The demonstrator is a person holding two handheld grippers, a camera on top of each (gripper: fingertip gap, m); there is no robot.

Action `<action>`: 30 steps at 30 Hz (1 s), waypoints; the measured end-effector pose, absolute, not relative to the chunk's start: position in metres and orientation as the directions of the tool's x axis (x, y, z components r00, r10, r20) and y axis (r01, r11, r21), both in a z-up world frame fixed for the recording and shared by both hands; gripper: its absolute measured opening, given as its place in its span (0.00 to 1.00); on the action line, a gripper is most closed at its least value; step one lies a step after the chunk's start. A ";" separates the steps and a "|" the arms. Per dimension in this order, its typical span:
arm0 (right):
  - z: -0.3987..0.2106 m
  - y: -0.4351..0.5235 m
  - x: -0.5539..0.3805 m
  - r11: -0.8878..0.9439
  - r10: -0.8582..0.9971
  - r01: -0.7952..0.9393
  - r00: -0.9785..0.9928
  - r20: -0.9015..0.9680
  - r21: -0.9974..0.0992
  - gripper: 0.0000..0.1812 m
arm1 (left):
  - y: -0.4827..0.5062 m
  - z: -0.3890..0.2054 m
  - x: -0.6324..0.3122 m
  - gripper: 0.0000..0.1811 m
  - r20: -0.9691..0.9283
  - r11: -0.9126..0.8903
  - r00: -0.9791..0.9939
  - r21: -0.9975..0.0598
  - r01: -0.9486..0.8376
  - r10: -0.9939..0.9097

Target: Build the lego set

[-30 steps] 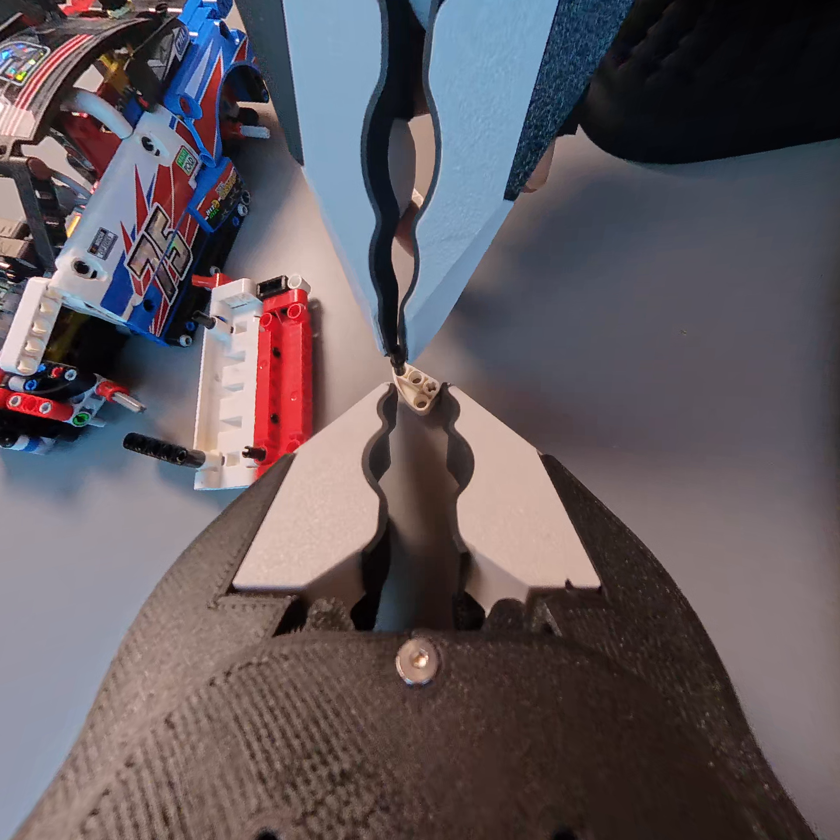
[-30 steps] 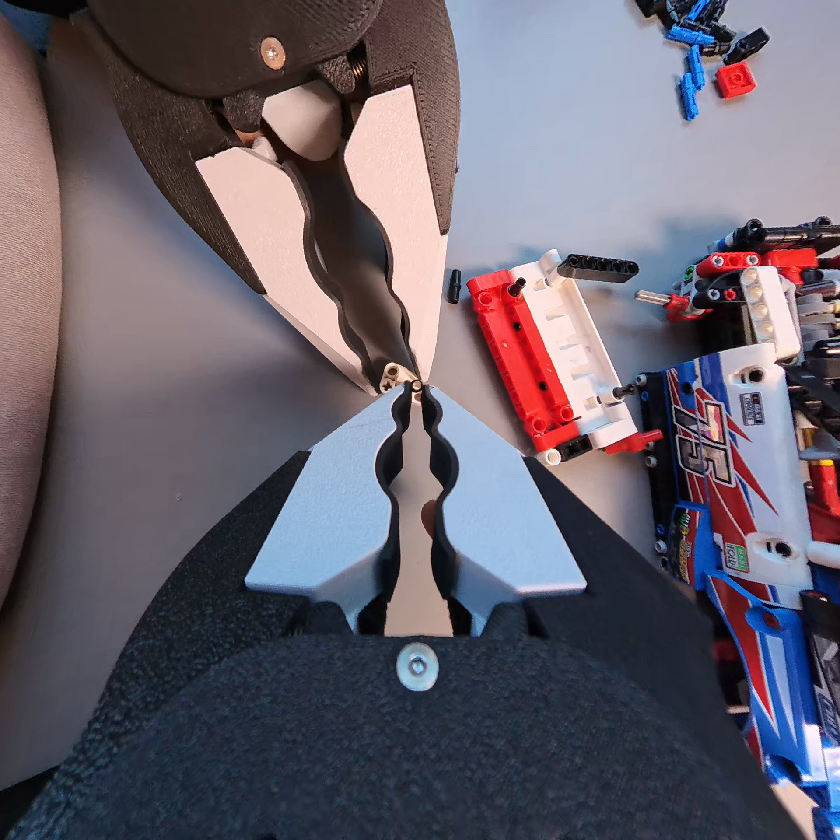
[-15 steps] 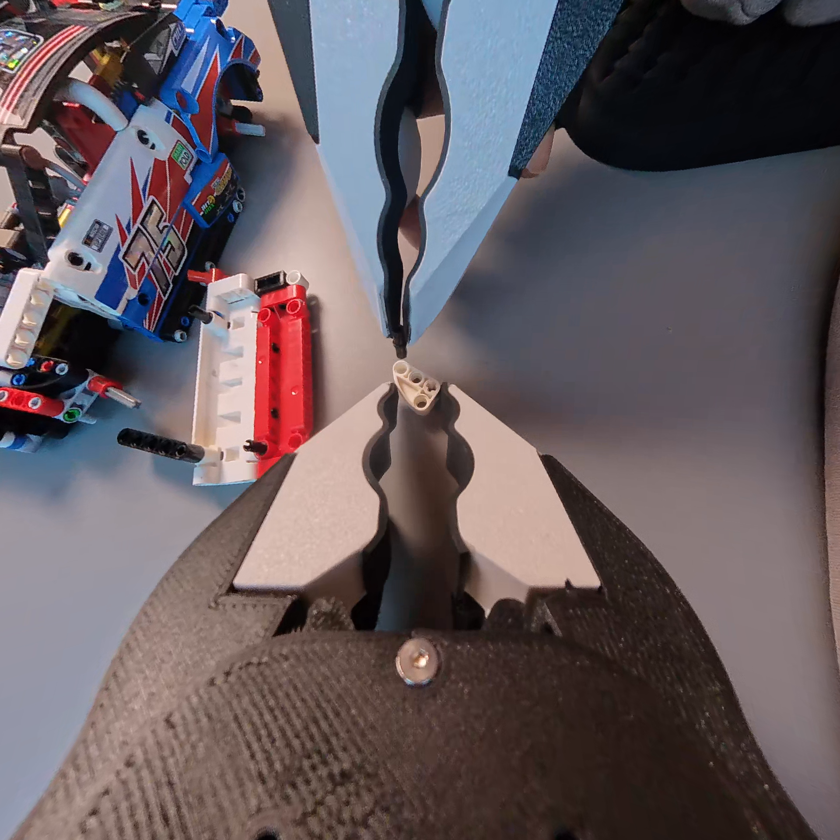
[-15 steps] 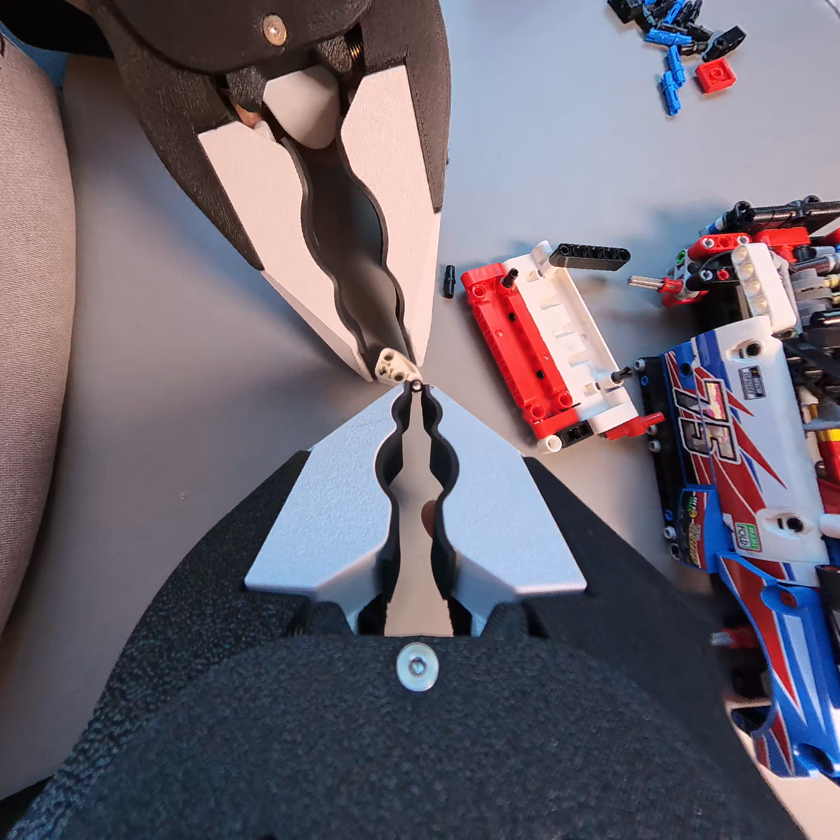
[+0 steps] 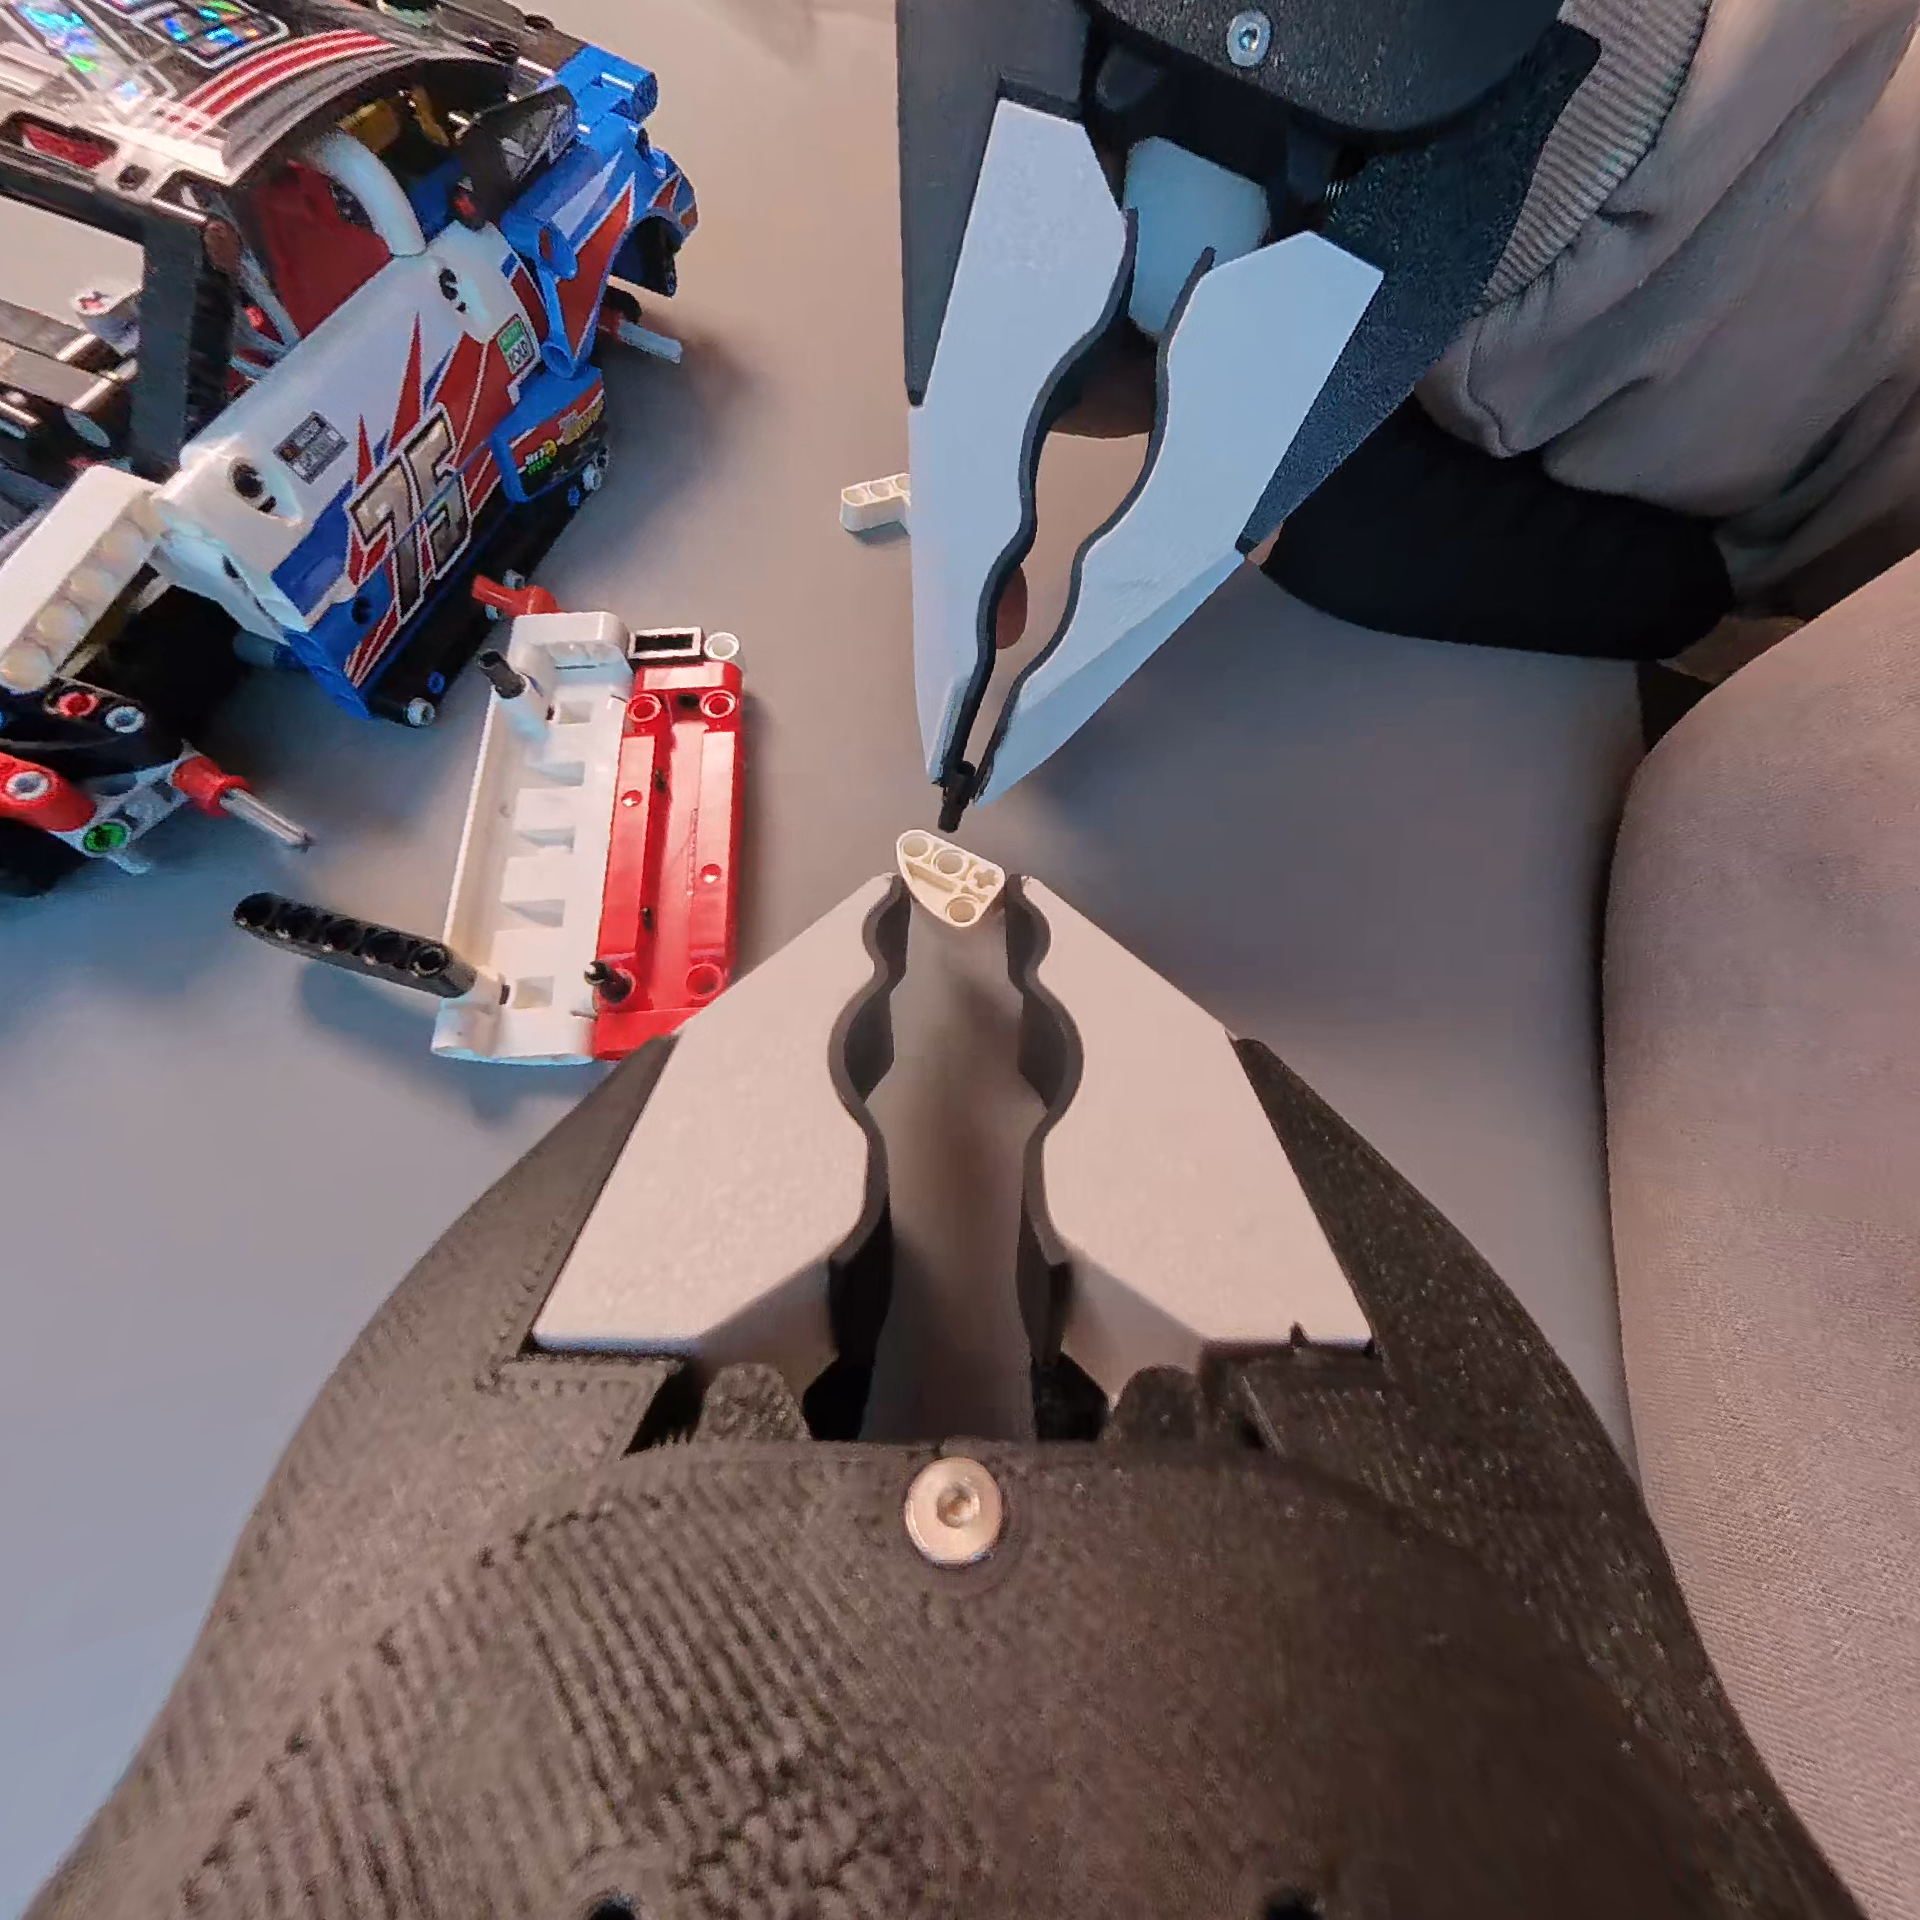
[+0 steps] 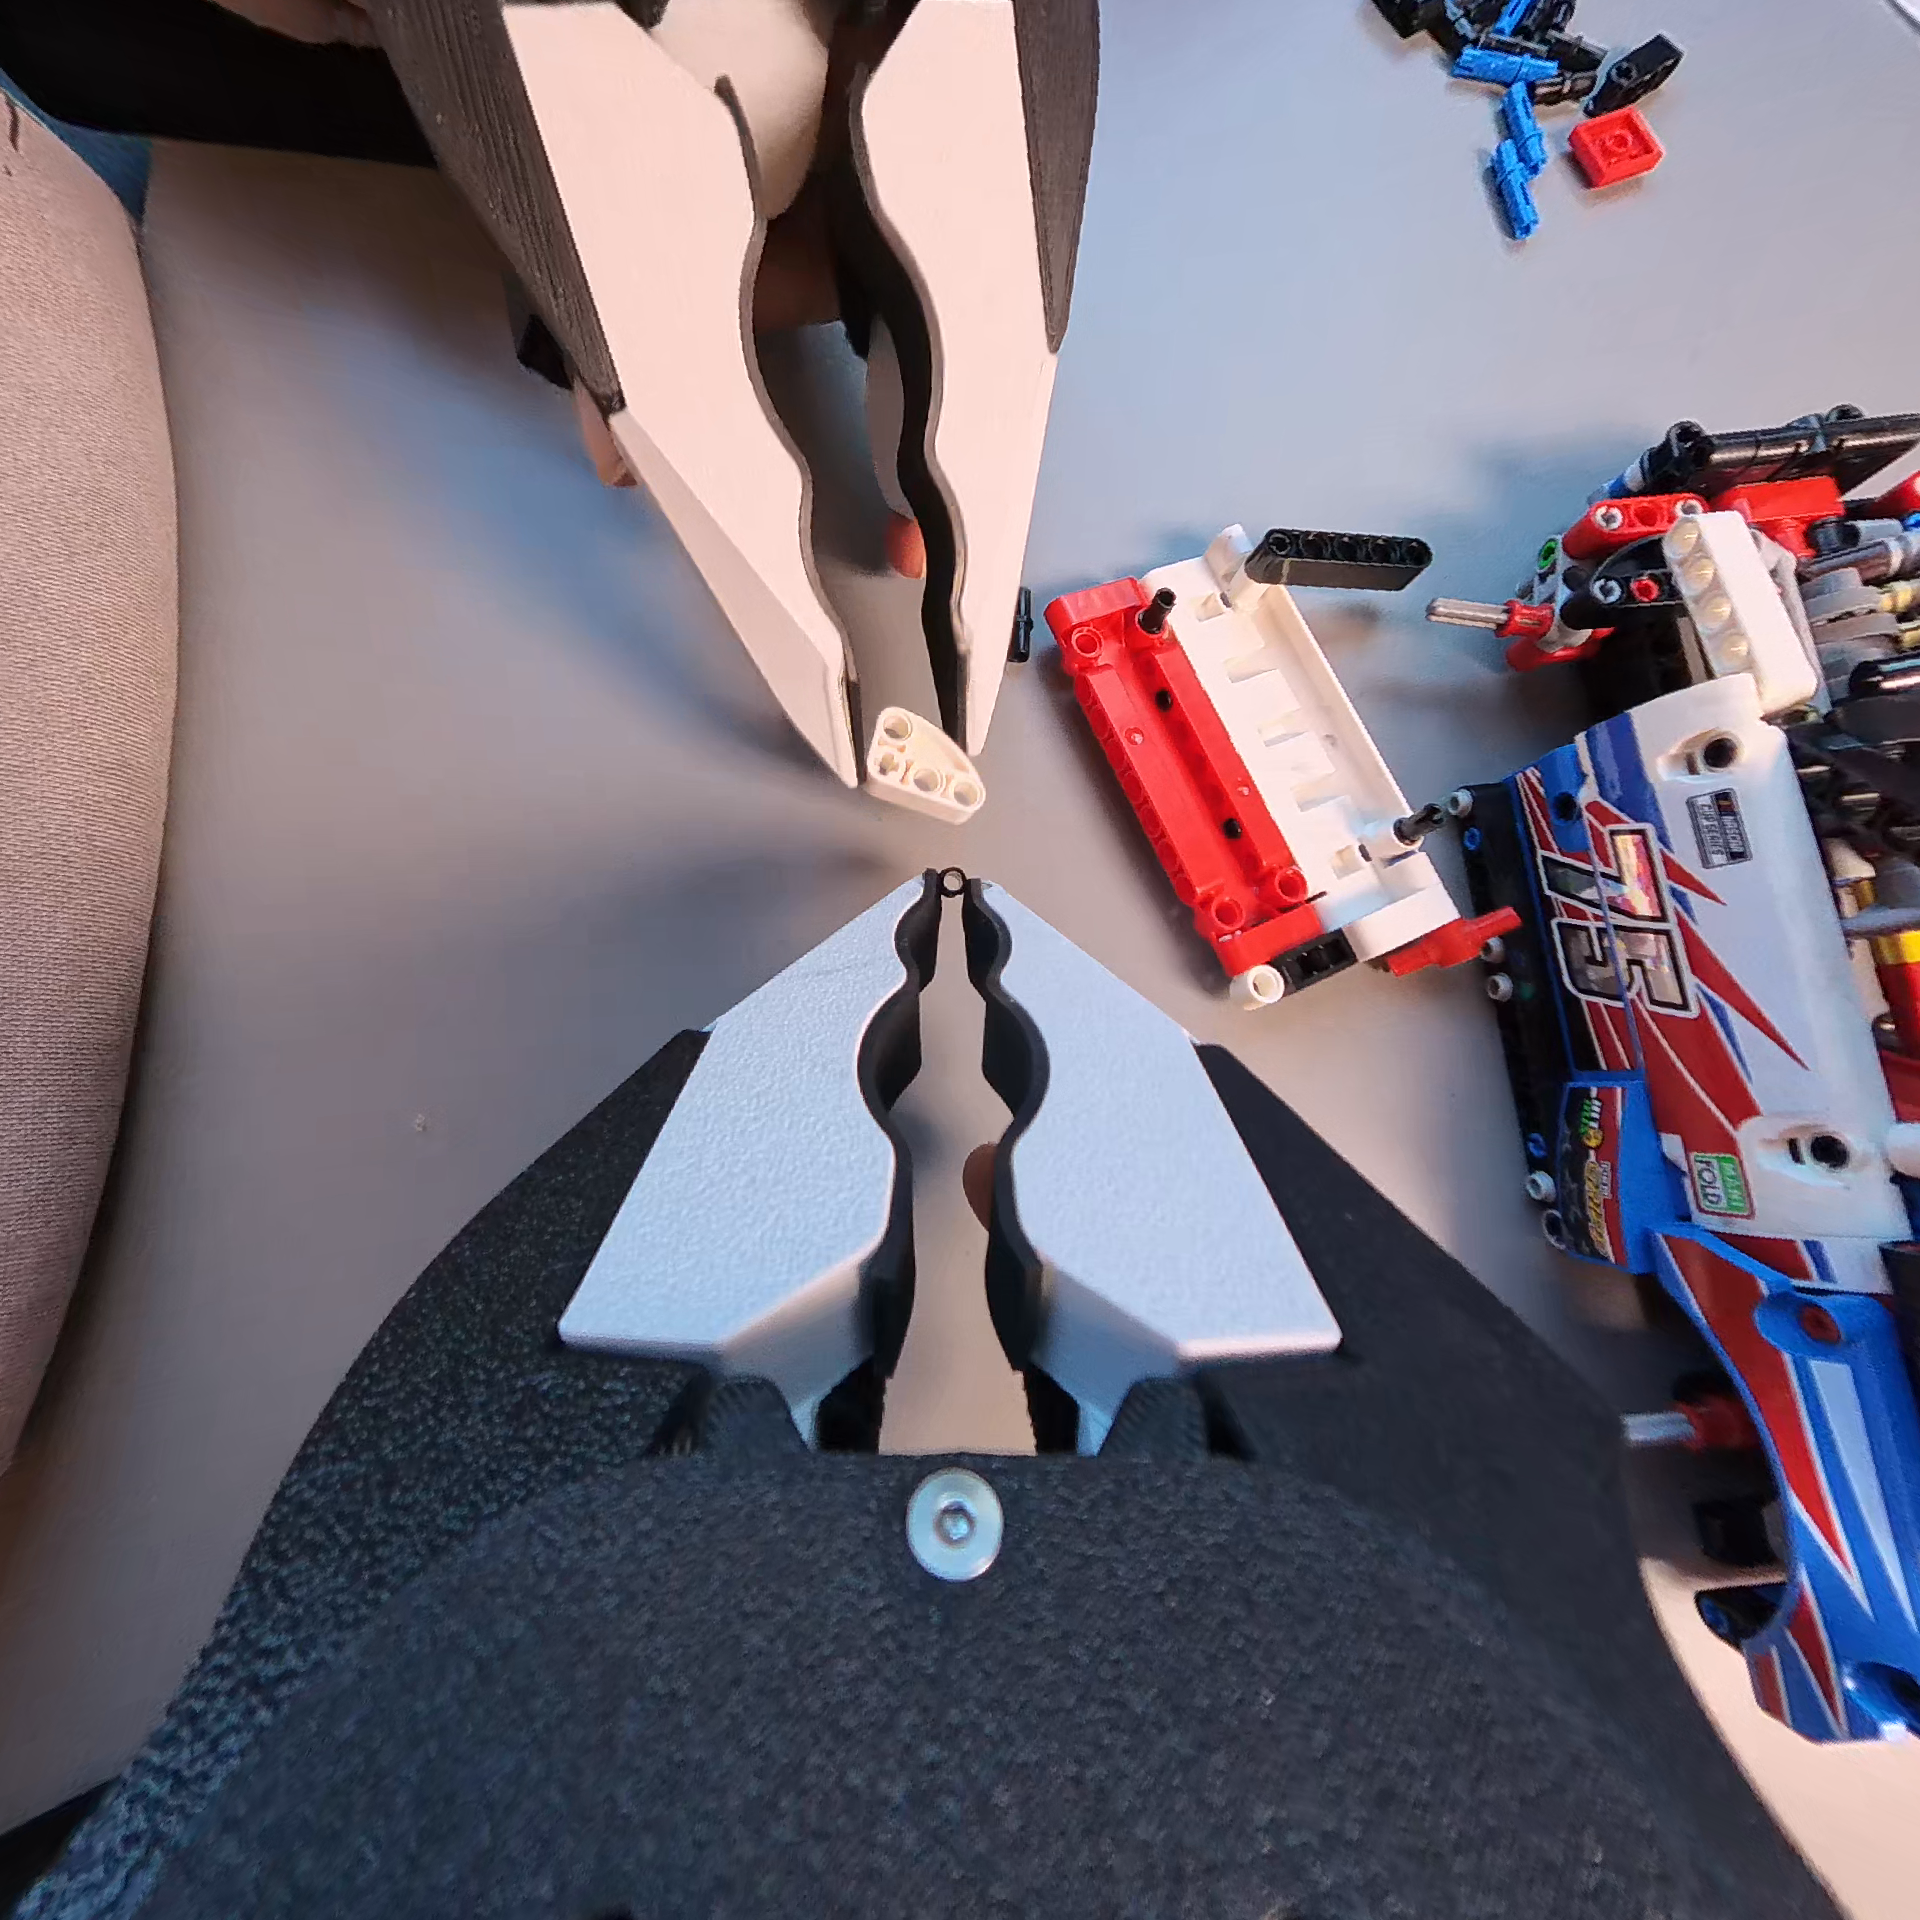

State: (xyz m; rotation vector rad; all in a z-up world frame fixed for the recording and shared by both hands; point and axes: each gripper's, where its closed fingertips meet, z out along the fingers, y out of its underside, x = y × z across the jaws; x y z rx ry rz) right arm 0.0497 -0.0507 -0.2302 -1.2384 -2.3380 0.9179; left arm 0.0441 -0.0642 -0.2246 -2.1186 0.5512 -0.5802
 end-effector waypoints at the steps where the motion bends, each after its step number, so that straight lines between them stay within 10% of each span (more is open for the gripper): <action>1: -0.230 -0.050 0.050 0.411 0.827 0.609 -0.562 -0.002 -0.679 0.01 | -0.064 -0.224 0.043 0.09 0.215 -0.544 0.794 -0.822 -0.167 -0.568; 30: -0.246 -0.093 0.061 0.582 0.696 0.538 -0.717 0.031 -0.609 0.16 | -0.095 -0.246 0.060 0.09 -0.098 -0.313 0.575 -0.759 -0.571 -0.812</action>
